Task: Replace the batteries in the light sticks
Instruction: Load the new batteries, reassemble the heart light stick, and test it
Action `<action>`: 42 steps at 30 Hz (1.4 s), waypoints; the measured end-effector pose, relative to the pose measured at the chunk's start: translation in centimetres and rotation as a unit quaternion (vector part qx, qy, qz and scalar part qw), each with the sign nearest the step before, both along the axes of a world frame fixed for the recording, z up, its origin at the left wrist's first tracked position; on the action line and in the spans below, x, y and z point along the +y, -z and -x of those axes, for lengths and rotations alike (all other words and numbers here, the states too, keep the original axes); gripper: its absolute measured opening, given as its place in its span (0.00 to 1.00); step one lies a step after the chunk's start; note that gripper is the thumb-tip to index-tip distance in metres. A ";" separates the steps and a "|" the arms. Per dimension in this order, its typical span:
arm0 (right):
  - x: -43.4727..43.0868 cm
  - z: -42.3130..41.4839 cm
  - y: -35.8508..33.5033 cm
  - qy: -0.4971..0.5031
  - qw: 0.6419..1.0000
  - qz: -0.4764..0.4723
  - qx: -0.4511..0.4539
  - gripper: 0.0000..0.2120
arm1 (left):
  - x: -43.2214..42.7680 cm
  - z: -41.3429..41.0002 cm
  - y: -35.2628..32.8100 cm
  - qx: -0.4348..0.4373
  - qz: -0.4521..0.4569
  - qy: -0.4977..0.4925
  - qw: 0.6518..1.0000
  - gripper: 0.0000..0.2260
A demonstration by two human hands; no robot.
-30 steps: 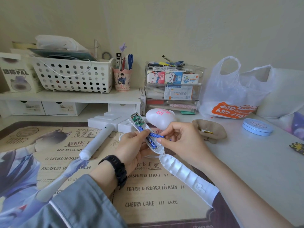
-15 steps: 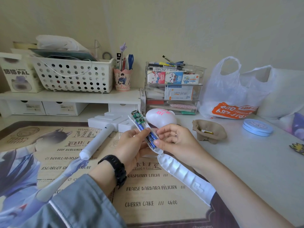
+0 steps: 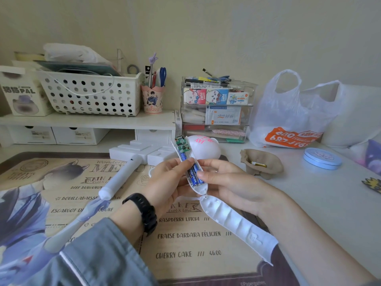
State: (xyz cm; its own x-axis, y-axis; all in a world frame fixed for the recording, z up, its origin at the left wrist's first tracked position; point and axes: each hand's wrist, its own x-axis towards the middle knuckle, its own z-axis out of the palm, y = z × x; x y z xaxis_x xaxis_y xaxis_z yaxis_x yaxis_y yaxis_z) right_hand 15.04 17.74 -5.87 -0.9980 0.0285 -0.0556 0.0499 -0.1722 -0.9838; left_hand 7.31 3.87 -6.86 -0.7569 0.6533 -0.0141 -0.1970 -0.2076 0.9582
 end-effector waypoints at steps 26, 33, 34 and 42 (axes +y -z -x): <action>1.9 -0.3 -0.3 0.114 0.896 -0.427 0.036 0.15 | -1.9 3.6 0.0 0.011 -0.045 -0.353 0.934 0.19; 1.9 -0.7 -1.7 0.124 0.979 -0.150 0.060 0.25 | -1.5 3.0 0.1 0.073 -0.004 -0.335 0.940 0.17; 1.7 -0.7 -1.8 0.125 0.983 -0.117 0.066 0.27 | -1.3 2.7 -0.1 0.050 -0.008 -0.322 0.945 0.18; 0.3 0.0 -1.1 0.182 0.975 -0.042 0.122 0.09 | -0.3 0.4 -0.7 -0.044 -0.042 -0.109 0.992 0.20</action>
